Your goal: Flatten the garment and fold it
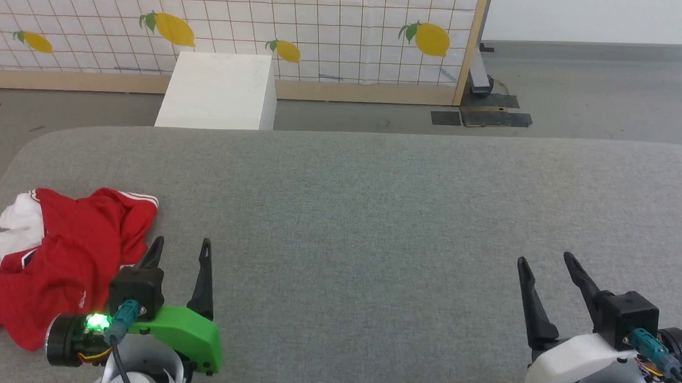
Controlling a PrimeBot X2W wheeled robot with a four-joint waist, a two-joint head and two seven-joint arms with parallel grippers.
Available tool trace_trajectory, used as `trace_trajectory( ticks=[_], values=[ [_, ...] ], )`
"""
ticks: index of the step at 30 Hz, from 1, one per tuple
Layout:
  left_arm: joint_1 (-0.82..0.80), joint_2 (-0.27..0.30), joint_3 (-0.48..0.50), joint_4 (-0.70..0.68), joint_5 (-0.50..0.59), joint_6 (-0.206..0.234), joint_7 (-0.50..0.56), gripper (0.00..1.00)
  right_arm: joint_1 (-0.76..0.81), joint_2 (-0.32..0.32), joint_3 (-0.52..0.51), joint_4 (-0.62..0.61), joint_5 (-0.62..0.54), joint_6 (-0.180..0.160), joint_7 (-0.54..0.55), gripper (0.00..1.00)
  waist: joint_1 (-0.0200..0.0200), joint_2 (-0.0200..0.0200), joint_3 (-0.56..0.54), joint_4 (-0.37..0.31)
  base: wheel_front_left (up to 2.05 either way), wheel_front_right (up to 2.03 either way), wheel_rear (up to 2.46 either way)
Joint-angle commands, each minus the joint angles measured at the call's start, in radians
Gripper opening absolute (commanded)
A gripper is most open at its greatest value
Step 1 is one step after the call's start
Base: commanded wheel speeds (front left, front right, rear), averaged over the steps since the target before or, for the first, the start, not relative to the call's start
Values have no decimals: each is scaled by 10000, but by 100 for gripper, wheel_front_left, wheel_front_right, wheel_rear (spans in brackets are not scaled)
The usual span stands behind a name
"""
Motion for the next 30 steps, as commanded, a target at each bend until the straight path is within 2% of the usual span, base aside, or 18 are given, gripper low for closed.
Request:
trace_trajectory(
  ticks=[1, 14, 30],
  values=[
    [14, -2, -60, 66, -55, 18, -122, 100, 97, 0, -23, 78, 173, -1, -116, 100, 0, 0, 0, 2, 0, 0, 0],
    [2, -5, -189, 249, -251, 91, -388, 100, 160, -1, -59, 274, 510, -3, -378, 100, 0, 0, 25, 227, 0, 0, 0],
    [106, -6, -172, 348, -491, 191, -720, 100, 233, -2, 113, 525, 918, -5, -708, 100, 0, 0, 61, 1292, 0, 0, 0]
  ],
)
